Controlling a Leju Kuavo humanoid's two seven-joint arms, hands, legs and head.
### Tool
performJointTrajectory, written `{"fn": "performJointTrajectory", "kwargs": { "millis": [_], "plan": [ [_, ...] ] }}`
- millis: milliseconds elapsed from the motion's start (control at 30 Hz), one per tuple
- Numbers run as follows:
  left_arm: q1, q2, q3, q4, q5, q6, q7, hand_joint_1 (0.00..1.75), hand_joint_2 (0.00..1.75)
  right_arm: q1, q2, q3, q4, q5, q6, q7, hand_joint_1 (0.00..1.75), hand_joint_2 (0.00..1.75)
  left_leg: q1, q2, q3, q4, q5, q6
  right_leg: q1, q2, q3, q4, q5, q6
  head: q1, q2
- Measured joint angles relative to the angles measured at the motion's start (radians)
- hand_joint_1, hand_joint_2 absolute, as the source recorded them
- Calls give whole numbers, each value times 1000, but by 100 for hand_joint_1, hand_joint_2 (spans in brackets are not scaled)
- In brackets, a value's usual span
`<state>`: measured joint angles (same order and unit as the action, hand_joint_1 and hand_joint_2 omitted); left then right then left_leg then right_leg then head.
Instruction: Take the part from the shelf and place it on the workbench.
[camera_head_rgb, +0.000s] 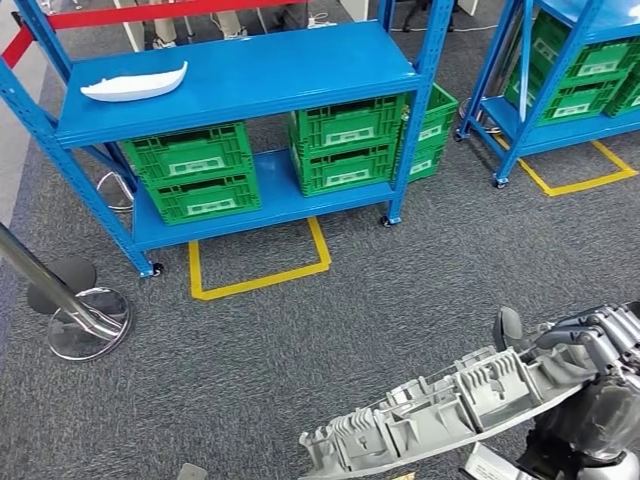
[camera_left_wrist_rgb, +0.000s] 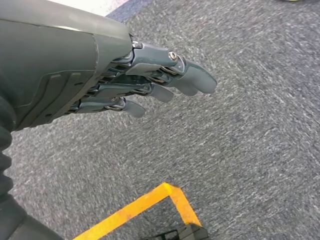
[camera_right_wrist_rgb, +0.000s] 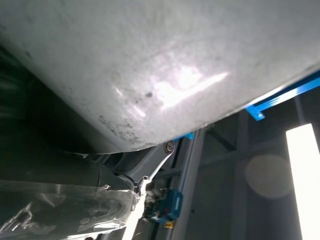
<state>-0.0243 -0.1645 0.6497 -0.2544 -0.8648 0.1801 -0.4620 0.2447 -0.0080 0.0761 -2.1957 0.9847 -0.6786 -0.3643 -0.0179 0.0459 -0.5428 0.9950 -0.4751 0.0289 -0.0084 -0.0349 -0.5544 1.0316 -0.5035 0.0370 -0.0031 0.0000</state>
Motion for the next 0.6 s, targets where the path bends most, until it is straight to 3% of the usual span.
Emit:
{"fn": "performJointTrajectory", "kwargs": {
  "millis": [100,167,267,300,333,367,400,467,500,567,600],
  "plan": [
    [1,1,0,0,0,0,0,0,175,4,3,-4,-4,-2,0,0,175,175,-4,12,-6,8,-1,-12,3,6,7,-20,4,-18,1,0],
    [1,2,0,0,0,0,0,0,175,6,5,-8,-6,-6,0,-1,175,175,0,-2,-15,32,-25,-23,0,16,4,-23,11,-29,-1,0],
    [1,2,0,1,0,-4,0,0,175,5,11,-16,-7,-15,0,-2,175,175,9,-32,-82,192,-121,-38,-1,31,-2,-24,17,-42,-3,0],
    [1,1,0,1,0,-6,2,0,175,5,12,-19,-8,-16,0,1,175,175,11,-35,-108,250,-143,-40,-1,37,-5,-23,18,-44,-3,0],
    [1,1,0,2,0,-8,4,0,175,4,12,-23,-8,-17,0,7,175,175,13,-36,-121,282,-147,-40,-1,44,-6,-23,19,-44,-3,0],
    [-1,1,-1,2,-1,-10,8,0,175,3,12,-27,-8,-17,0,14,175,175,14,-37,-119,280,-132,-39,-1,51,-7,-23,20,-44,-3,0],
    [-2,1,-1,2,-1,-11,11,0,175,2,12,-31,-8,-17,0,21,175,175,14,-39,-98,241,-100,-37,-1,59,-6,-23,21,-44,-3,0],
    [-5,2,-1,2,-2,-13,15,0,175,1,12,-39,-8,-19,0,29,175,175,15,-66,-35,113,-32,-28,0,72,-5,-22,23,-40,-3,0],
    [-6,2,-1,2,-3,-13,16,0,175,1,12,-44,-8,-22,0,30,175,175,15,-80,-10,60,-14,-24,0,78,-8,-21,24,-36,-3,0],
    [-9,3,-2,2,-3,-15,16,0,175,1,12,-55,-8,-30,0,31,175,175,14,-93,5,16,-13,-17,0,90,-19,-20,30,-24,-2,0],
    [-10,2,-2,2,-3,-16,16,0,175,2,12,-60,-8,-34,0,31,175,175,14,-87,6,8,-12,-14,-2,95,-24,-21,34,-18,-2,0]
  ]
}}
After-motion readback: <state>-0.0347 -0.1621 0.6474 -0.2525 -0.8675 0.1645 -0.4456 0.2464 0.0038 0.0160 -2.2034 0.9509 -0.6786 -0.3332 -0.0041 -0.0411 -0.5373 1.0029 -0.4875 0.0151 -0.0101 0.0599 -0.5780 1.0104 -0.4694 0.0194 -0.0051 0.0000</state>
